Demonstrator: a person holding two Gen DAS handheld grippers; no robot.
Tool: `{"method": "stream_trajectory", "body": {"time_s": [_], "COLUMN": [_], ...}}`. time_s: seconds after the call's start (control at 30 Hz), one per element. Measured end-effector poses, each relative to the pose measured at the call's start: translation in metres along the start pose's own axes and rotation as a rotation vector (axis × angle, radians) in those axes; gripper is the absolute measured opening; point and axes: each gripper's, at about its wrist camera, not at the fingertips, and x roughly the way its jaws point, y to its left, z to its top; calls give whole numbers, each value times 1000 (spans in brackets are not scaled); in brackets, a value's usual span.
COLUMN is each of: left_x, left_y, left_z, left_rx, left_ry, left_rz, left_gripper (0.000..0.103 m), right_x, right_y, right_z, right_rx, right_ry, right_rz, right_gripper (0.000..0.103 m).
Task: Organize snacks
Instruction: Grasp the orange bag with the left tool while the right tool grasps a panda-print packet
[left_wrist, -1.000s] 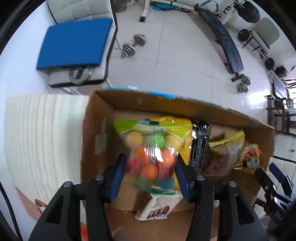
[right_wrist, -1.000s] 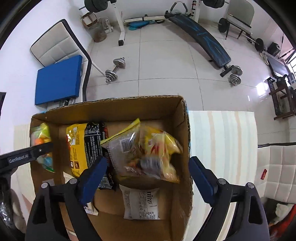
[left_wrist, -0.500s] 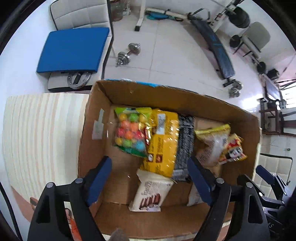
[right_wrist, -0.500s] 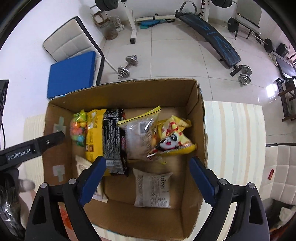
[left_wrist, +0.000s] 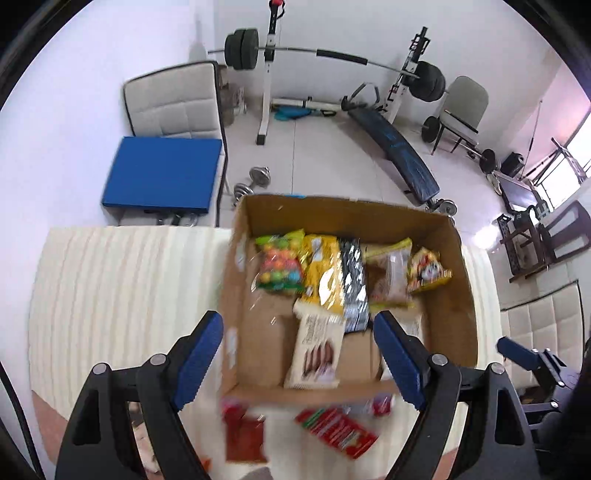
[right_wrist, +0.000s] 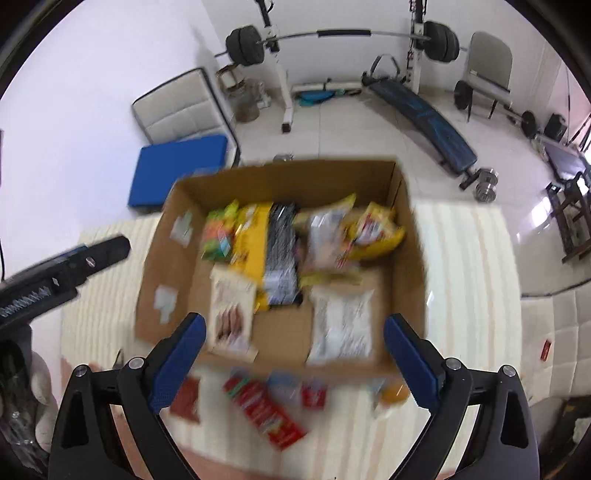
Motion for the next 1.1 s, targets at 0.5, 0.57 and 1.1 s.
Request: {"method": "stream_trajectory", "body": {"time_s": [0.5,0.57,1.1], "left_x": [20,26,37], "left_y": [95,104,169], "left_z": [-298,-325,-330], "left_rx": [-115,-143,-561], "left_ry": [478,525,548], "left_rz": [303,319,124], "left_gripper": [83,83,83], "right_x": [97,107,144], "right_y": [124,132,142], "right_z": [-277,-302,-349], "right_rx": [-471,-526,-712], "right_ry": [617,672,694], "right_rz": [121,134,-88], "right_gripper": [99,99,57]}}
